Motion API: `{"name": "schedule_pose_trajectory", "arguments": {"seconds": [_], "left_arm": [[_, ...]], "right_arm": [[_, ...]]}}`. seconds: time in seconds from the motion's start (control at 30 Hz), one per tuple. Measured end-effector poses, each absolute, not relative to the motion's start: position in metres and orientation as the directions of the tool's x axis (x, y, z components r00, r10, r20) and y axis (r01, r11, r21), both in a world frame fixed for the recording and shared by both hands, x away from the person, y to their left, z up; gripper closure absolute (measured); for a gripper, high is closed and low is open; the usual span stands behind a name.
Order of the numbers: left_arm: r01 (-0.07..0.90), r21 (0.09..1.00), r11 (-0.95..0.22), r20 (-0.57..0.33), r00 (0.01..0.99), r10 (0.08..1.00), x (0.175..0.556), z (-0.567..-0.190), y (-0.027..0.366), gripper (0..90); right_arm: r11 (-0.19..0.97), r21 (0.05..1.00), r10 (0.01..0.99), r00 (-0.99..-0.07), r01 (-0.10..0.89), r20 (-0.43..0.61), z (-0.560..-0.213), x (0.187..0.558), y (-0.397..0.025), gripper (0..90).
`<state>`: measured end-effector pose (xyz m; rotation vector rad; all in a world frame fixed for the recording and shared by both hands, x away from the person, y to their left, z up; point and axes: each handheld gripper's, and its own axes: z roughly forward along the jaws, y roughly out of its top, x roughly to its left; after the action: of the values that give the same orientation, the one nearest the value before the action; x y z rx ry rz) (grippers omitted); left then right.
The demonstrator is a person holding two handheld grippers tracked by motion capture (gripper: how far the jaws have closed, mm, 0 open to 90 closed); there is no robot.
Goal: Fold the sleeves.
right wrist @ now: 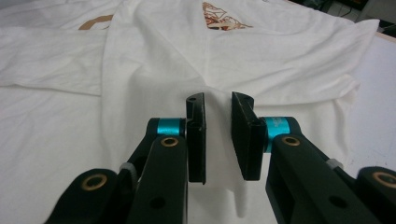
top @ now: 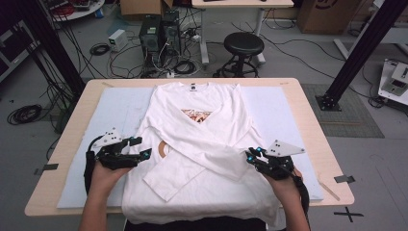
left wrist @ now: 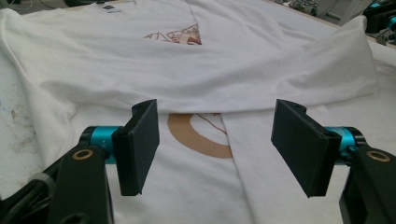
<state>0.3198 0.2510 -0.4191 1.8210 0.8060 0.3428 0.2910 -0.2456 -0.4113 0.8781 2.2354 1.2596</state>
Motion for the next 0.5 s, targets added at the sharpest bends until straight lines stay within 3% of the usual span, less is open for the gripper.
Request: {"name": "schedule_pose_trajectory", "arguments": {"seconds": [0.13, 0.37, 0.5], "left_arm": [[0.366, 0.908, -0.206, -0.142, 0.73, 0.669, 0.32, -0.42, 0.251, 32.4], [0.363, 0.909, -0.206, -0.141, 0.732, 0.667, 0.319, -0.419, 0.251, 32.3], [0.362, 0.908, -0.209, -0.14, 0.735, 0.664, 0.319, -0.419, 0.249, 32.3]], "right_arm": [[0.386, 0.867, 0.72, -0.69, 0.315, -0.07, -0.409, 0.288, -0.249, 70.3], [0.383, 0.876, 0.713, -0.697, 0.294, -0.078, -0.401, 0.278, -0.253, 70.3], [0.409, 0.856, 0.68, -0.731, 0.315, -0.057, -0.414, 0.279, -0.243, 70.3]]}}
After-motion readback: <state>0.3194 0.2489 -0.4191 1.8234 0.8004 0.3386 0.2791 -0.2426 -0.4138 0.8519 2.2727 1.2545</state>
